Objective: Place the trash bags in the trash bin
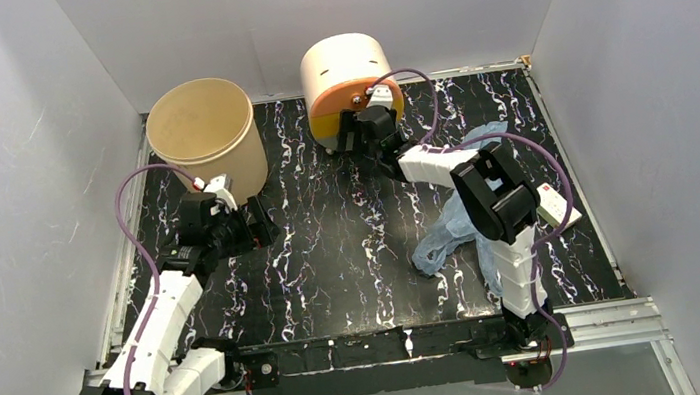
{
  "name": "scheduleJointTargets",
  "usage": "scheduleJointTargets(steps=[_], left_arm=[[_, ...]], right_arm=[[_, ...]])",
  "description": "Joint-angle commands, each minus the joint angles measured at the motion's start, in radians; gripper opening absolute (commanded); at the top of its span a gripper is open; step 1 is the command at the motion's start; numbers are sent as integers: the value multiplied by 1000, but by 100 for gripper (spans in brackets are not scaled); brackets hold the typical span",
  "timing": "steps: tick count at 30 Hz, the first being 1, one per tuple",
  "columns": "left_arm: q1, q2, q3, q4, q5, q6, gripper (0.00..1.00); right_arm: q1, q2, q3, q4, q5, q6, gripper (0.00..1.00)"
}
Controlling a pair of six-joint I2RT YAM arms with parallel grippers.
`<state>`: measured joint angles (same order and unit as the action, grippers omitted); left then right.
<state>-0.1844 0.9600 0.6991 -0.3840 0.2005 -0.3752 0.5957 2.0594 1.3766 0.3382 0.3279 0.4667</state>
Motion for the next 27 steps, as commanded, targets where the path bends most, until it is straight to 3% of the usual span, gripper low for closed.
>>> scheduleJointTargets(steps=[1,9,13,16,21,27], left_arm=[[5,-25,-16,-4,22,17,98],[5,-16,-22,24,27,21,98],[5,5,-15,21,54,30,98],[5,5,-17,26,47,28,98],[5,23,-17,29,51,27,98],[6,34,-19,31,67,23,98]], right_arm=[[-5,-22,31,-24,-36,-12,99],[-5,-389,-222,-88,-130,-151,99],[-22,-635,-346,-312,143,-129,99],[-153,-761,-453,-513,248,4,99],[-477,-882,-571,-647,-77,85,99],[-550,-824,-590,-626,-396,66,99]])
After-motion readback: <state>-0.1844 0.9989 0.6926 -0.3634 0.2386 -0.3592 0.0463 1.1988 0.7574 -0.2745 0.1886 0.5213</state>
